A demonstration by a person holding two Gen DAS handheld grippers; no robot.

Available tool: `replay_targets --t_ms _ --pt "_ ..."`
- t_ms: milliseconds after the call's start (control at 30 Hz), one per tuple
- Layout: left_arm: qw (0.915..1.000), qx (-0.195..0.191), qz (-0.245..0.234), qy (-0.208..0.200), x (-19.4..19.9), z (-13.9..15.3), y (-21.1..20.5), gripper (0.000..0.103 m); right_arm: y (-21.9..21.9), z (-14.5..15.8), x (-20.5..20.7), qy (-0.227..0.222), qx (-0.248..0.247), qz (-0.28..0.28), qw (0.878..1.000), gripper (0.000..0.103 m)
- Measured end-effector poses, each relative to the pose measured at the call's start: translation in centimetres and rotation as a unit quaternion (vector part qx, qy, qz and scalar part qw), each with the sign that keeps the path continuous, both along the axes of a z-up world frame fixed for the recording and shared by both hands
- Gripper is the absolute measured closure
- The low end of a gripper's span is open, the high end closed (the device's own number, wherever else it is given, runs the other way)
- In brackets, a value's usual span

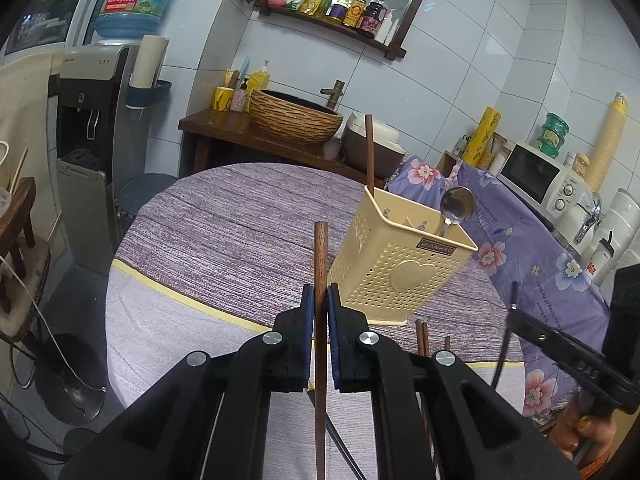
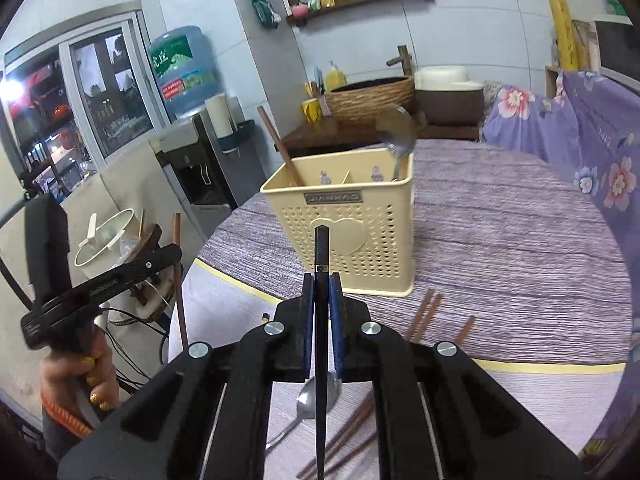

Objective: Organize utensils
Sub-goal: 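Carry the brown chopstick over the holder with the left tool while the right tool carries the black chopstick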

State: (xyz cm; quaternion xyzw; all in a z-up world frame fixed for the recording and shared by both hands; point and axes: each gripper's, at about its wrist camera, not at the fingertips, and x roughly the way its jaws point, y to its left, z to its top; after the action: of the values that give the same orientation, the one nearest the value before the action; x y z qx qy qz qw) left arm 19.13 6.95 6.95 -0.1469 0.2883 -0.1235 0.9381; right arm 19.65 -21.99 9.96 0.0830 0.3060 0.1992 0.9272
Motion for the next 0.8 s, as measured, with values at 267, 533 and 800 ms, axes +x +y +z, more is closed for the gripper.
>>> replay_targets --t_ms 267,533,800 --pt "0.9998 0.001 0.003 -0.019 -1.2 0.4 0.2 0.095 -3.5 1.1 -3.3 -0.028 0.014 -0.029 0.999 0.095" --pt "0.9997 -0.005 -0.004 -0.025 -1.5 0.7 0.6 0.095 -5.8 1.2 -4.1 -0.036 0.028 -0.054 0.997 0.095" --pt "0.9990 -0.012 -0.005 -0.043 -1.4 2.3 1.2 0.095 -6.9 2.6 -3.6 -0.061 0.020 -0.064 0.996 0.095"
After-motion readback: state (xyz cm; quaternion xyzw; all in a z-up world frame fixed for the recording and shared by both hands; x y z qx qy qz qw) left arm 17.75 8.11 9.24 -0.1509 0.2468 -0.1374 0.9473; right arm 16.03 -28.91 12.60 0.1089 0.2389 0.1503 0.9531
